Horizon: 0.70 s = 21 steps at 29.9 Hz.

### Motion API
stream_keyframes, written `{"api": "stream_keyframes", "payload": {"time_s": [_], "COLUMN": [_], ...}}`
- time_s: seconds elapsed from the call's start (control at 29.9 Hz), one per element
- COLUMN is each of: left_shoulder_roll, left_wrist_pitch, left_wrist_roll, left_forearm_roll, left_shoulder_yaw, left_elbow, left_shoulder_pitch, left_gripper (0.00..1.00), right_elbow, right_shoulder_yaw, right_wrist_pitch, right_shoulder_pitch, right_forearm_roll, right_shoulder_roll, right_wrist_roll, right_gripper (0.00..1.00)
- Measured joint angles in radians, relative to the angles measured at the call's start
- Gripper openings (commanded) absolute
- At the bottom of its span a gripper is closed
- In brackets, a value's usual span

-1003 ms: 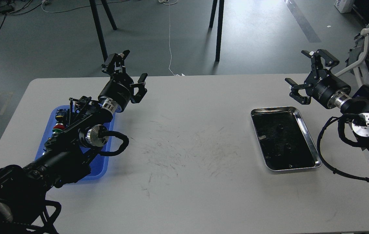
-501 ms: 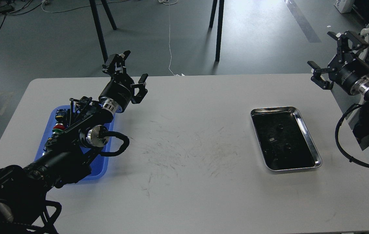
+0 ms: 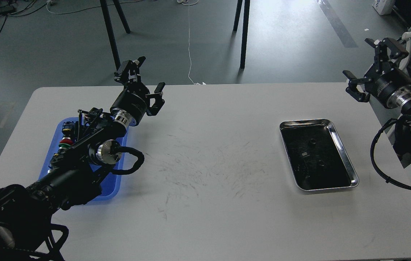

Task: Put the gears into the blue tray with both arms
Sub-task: 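Move the right gripper outward and over the metal tray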

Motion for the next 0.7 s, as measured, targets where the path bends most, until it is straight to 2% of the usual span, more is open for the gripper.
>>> {"api": "stream_keyframes", "payload": {"time_s": [0.4,0.7], "left_shoulder_roll": [0.0,0.0], "left_wrist_pitch": [-0.003,-0.005], "left_wrist_roll": [0.0,0.0], "left_forearm_roll": [0.0,0.0], "left_shoulder_yaw": [0.0,0.0], "left_elbow": [0.0,-0.001], "left_shoulder_pitch": [0.0,0.001], "left_gripper": [0.98,0.98], "right_elbow": [0.008,0.008], "right_shoulder_yaw": [-0.16,-0.232], "right_wrist_pitch": [0.007,0.01], "right_shoulder_pitch": [0.072,0.108], "right_forearm_roll": [-0.034,-0.203], "right_shoulder_roll": [-0.015,-0.017], "right_wrist_roll": [0.004,0.007], "right_gripper": [0.99,0.98]}}
